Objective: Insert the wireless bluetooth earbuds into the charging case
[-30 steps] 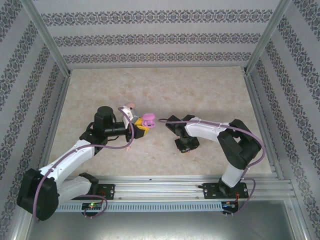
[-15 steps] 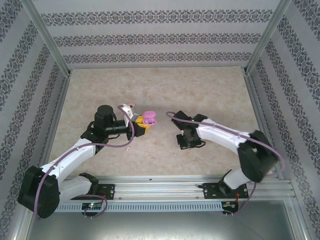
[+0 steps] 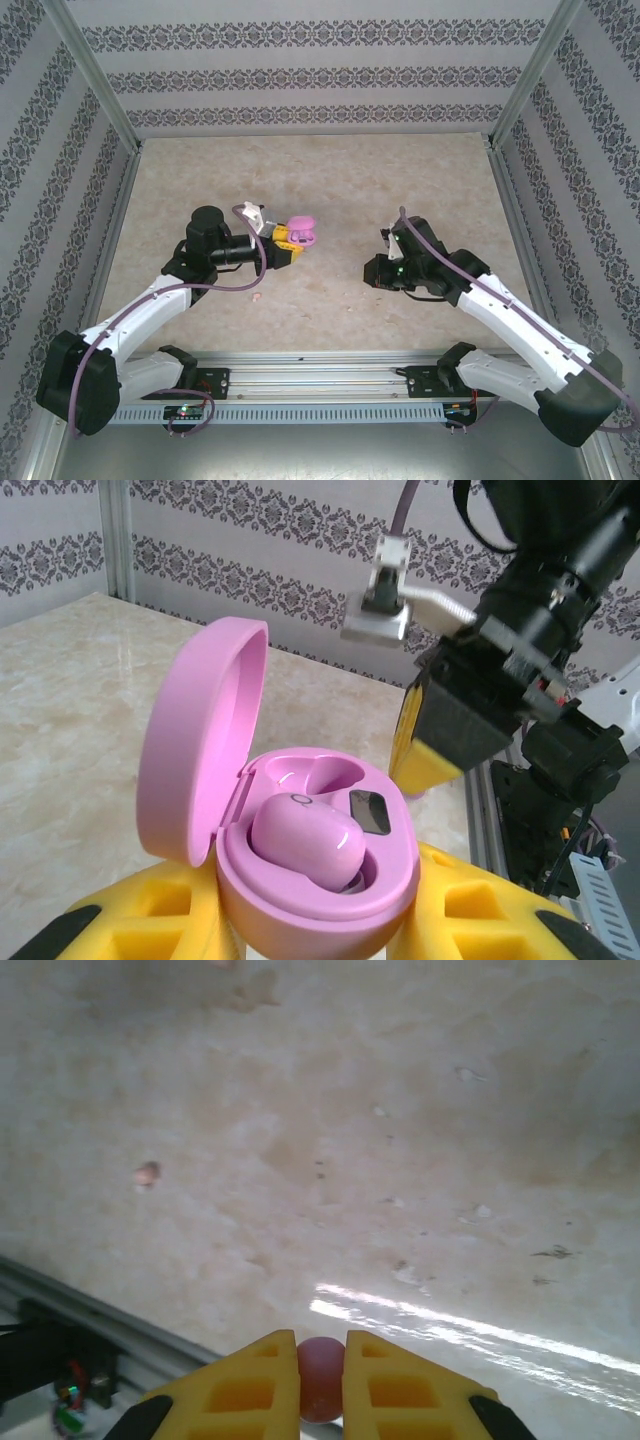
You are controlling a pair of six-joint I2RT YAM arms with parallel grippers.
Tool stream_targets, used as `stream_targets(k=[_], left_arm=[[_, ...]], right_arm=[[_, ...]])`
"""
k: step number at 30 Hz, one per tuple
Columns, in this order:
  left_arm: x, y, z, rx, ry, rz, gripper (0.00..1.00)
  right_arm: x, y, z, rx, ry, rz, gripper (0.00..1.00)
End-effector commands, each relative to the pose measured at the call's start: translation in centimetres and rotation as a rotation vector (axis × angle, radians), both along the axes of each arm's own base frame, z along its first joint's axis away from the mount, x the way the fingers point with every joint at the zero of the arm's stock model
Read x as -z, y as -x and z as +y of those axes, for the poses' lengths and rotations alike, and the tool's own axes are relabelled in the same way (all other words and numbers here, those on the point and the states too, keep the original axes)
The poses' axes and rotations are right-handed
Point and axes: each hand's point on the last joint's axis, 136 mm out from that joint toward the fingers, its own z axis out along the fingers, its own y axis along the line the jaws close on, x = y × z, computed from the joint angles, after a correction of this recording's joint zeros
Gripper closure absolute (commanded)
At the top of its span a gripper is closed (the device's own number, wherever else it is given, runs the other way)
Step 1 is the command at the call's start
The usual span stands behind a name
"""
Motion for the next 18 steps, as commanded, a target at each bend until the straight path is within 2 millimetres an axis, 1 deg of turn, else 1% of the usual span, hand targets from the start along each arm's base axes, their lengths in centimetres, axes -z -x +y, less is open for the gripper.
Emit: stream_targets(k=[1,3,6,10,12,14,18], left_arm=[[-2.3,1.4,-0.5,0.071,0.034,-0.061,0.76],[-2.7,1.6,-0.6,0.086,0.038,-0.06,0.76],[-3.0,1.9,-0.7,0.103,0.04,-0.057,0.76],[-3.3,2.1,-0.7,0.118,0.041,-0.058,0.76],[-3.5,2.2,-0.7,0.122,0.042,-0.058,0.76],[-3.7,2.4,-0.7,0.127,0.045,-0.059,0.76],[-3.9,2.7,-1.0,0.162,0.068,-0.025,0.75]], right_arm=[[-4.6,0.5,1.4,-0.067,-0.07,-0.043,0.9],[-6.9,0.8,2.4,-0.134,-0.065,-0.094,0.9],[-9.9,1.2,4.4,-0.241,-0.07,-0.152,0.9],[-12.9,1.3,7.0,-0.351,-0.105,-0.203,0.9],[-13.8,1.2,8.0,-0.384,-0.127,-0.223,0.9],[-14.2,1.1,8.6,-0.398,-0.139,-0.239,0.9],[-14.3,0.8,9.6,-0.426,-0.129,-0.25,0.91]])
